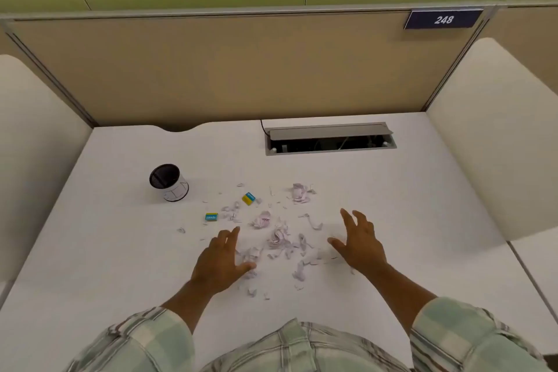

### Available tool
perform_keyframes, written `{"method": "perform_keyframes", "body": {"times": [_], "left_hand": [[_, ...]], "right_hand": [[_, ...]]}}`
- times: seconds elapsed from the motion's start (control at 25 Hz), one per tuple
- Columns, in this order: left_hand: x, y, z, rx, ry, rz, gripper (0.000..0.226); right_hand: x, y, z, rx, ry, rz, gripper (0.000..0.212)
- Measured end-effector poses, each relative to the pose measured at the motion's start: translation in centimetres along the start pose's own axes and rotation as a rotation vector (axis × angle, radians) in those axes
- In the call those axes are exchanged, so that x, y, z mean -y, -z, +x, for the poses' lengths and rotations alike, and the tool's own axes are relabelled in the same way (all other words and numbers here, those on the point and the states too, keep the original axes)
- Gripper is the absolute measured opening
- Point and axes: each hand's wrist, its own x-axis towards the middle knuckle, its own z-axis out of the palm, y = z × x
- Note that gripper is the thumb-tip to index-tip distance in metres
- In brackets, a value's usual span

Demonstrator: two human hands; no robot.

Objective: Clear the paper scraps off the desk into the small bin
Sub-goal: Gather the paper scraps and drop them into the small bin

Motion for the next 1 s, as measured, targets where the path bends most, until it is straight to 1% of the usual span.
{"method": "perform_keyframes", "body": {"times": [0.08, 0.16, 0.28, 0.56, 0.68, 0.84, 1.0], "left_hand": [[0.3, -0.2, -0.1, 0.048, 0.064, -0.063, 0.118], [0.3, -0.8, -0.2, 0.095, 0.084, -0.072, 0.121], [-0.9, -1.5, 0.2, 0.126, 0.092, -0.131, 0.118], [-2.5, -2.4, 2.3, 0.151, 0.163, -0.229, 0.110], [-2.8, -2.5, 3.7, 0.160, 0.174, -0.242, 0.113], [-2.7, -2.3, 6.4, 0.198, 0.183, -0.217, 0.117], [-2.9, -1.9, 9.1, 0.249, 0.156, -0.208, 0.111]], "right_hand": [[-0.6, 0.1, 0.0, 0.075, -0.110, 0.011, 0.096], [-1.4, -0.5, -0.1, 0.161, -0.207, -0.019, 0.102], [-1.3, -1.7, -0.2, 0.209, -0.258, 0.010, 0.102], [1.9, -4.1, 1.8, 0.280, -0.177, 0.063, 0.110], [3.8, -4.6, 3.7, 0.305, -0.120, 0.088, 0.114], [6.8, -5.3, 6.5, 0.376, -0.042, 0.080, 0.124], [10.1, -6.3, 8.3, 0.403, 0.040, 0.055, 0.119]]}}
